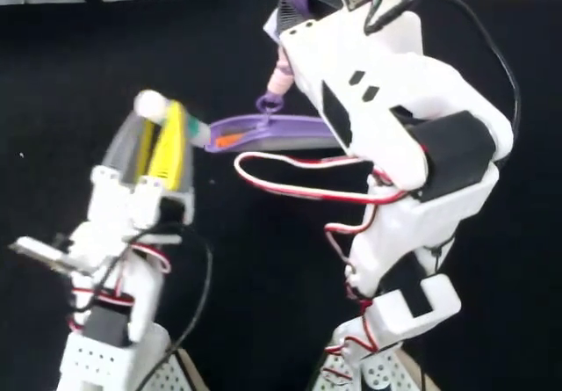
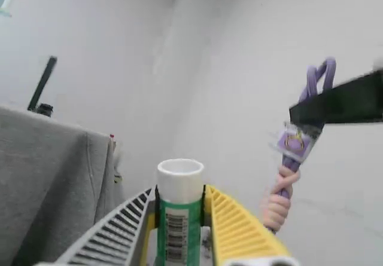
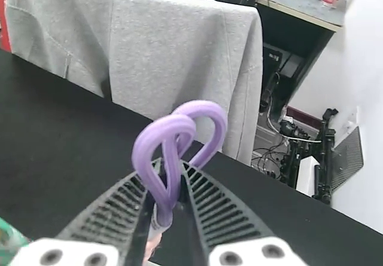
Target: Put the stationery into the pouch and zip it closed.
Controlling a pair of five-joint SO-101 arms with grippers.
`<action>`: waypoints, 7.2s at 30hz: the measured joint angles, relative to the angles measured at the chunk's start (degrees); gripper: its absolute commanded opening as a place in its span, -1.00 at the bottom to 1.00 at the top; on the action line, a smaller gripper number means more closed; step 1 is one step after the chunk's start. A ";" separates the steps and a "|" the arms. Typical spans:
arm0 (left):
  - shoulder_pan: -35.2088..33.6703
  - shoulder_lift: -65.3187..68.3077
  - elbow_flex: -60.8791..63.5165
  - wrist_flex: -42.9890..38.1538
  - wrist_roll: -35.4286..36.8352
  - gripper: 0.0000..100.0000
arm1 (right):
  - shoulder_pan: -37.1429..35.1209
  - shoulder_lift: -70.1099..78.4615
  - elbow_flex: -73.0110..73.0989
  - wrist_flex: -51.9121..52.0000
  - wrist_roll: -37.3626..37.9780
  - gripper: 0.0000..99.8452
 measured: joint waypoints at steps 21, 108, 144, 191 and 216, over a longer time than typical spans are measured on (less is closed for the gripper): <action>4.66 0.18 8.35 -10.29 0.00 -0.94 | 0.88 0.00 0.00 0.00 0.00 -0.98; -16.70 59.08 -37.45 -5.45 40.97 -0.54 | 8.97 4.13 0.00 -1.67 0.00 -0.98; -2.64 91.08 -32.09 -3.87 48.09 -0.55 | 8.88 5.01 0.00 -2.73 0.00 -0.98; 0.00 58.46 -13.89 8.70 37.19 -0.56 | 8.88 5.01 0.00 -2.73 0.00 -0.98; 2.81 60.84 -19.08 7.65 36.84 -0.55 | 8.88 5.01 0.00 -2.73 0.00 -0.98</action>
